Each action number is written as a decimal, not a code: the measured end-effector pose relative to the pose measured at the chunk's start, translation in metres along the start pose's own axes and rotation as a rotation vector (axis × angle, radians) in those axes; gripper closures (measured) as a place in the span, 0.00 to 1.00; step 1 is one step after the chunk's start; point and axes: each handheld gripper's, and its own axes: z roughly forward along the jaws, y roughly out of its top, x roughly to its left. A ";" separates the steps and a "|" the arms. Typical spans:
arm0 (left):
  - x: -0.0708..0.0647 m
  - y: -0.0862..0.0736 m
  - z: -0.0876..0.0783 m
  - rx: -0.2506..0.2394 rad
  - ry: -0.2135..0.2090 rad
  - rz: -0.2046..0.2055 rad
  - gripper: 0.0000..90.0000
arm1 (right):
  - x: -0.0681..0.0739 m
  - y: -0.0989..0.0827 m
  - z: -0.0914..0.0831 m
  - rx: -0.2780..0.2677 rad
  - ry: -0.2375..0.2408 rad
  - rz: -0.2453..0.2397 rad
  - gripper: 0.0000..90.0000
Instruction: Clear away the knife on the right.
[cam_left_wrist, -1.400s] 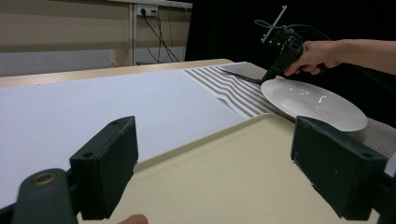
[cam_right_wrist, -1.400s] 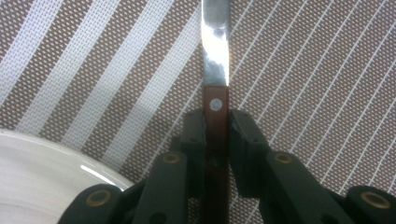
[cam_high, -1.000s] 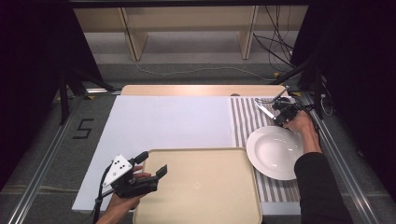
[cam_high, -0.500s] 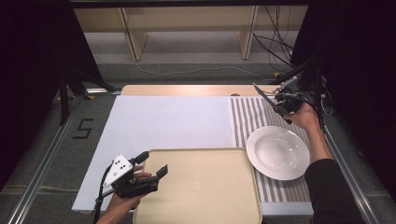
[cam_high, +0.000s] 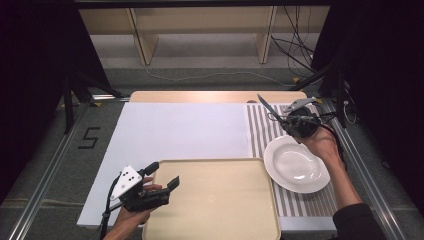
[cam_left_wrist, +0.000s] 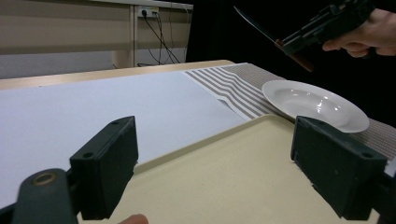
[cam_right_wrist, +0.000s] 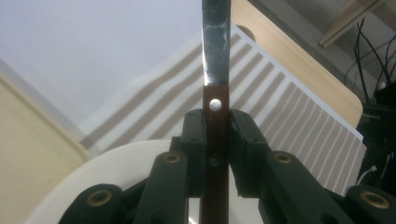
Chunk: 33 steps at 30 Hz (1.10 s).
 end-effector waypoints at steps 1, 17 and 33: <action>0.000 0.000 0.000 0.000 0.000 0.000 0.16 | 0.005 0.000 -0.004 -0.013 0.004 -0.008 0.86; 0.000 0.001 -0.002 -0.010 0.007 0.016 0.16 | 0.050 -0.012 -0.030 -0.062 0.049 -0.053 0.86; 0.000 0.001 -0.002 -0.009 0.008 0.019 0.16 | 0.096 -0.036 -0.051 -0.111 0.086 -0.084 0.86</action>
